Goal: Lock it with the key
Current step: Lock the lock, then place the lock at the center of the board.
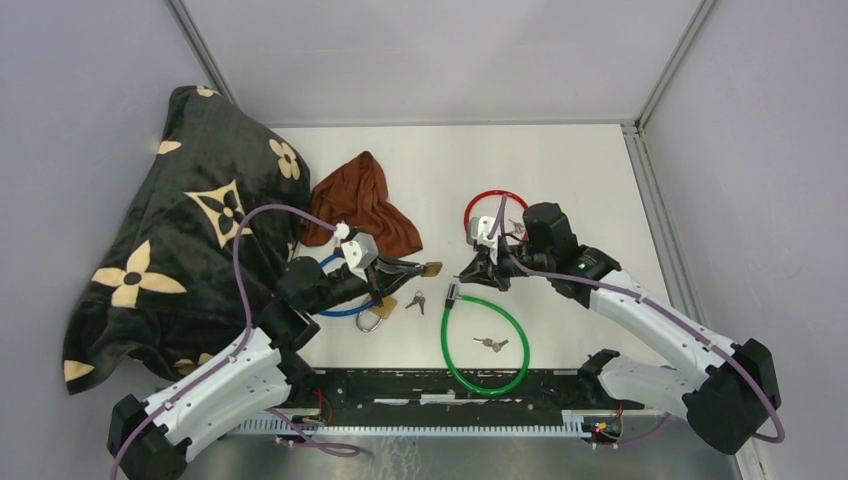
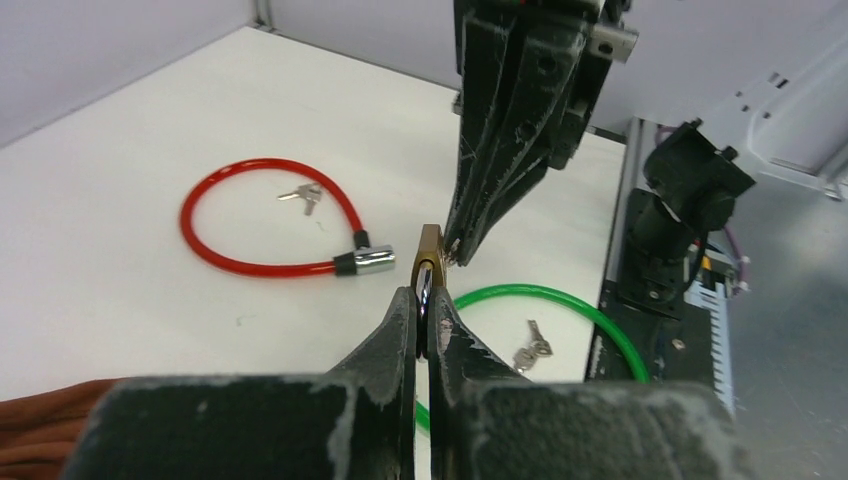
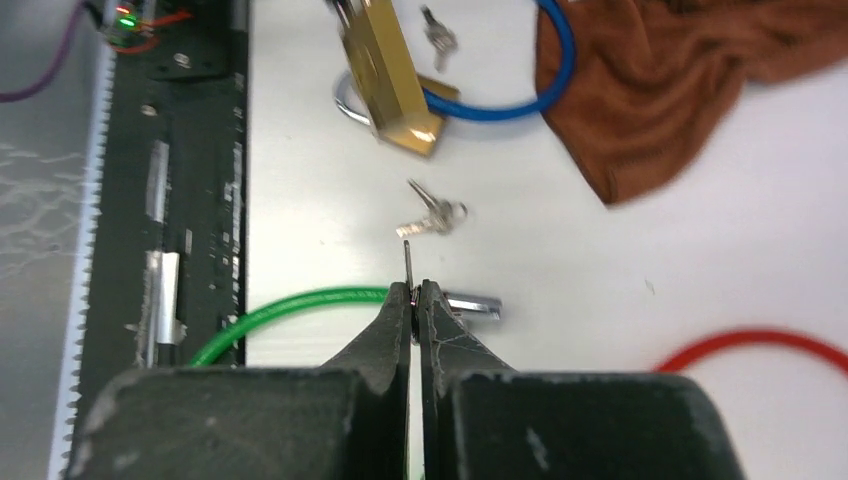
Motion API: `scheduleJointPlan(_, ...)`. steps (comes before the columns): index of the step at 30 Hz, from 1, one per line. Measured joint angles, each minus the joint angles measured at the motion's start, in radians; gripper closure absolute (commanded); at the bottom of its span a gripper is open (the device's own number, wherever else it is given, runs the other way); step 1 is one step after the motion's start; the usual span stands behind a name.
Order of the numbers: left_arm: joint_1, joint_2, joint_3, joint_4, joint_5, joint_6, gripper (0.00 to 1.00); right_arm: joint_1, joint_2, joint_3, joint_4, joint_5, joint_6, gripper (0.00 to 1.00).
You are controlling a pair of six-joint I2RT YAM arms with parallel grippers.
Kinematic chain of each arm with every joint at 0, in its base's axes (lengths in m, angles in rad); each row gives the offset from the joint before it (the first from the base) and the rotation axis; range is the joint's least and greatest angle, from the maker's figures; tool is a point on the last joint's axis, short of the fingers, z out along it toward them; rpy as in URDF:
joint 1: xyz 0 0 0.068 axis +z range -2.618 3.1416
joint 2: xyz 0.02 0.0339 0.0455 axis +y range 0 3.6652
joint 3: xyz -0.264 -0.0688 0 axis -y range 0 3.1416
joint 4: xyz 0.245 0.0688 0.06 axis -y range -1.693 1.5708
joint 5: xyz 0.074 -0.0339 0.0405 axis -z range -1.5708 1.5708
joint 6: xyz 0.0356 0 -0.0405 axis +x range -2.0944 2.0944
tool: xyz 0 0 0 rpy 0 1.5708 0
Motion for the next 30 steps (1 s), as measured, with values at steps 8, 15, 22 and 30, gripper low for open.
scheduleJointPlan(8,0.060,0.018,0.011,0.001,-0.082,0.148,0.98,-0.190,-0.026,-0.149,0.018,0.170,0.112,1.00)
scheduleJointPlan(15,0.036,0.388,0.011,0.134,-0.286,0.423,0.98,-0.196,0.009,-0.171,0.074,0.223,0.222,1.00)
scheduleJointPlan(22,0.000,0.734,0.111,0.191,-0.342,0.736,0.98,-0.196,0.010,-0.243,0.164,0.214,0.290,1.00)
scheduleJointPlan(30,-0.012,0.909,0.174,0.220,-0.310,0.954,0.87,-0.196,0.013,-0.259,0.196,0.190,0.311,1.00)
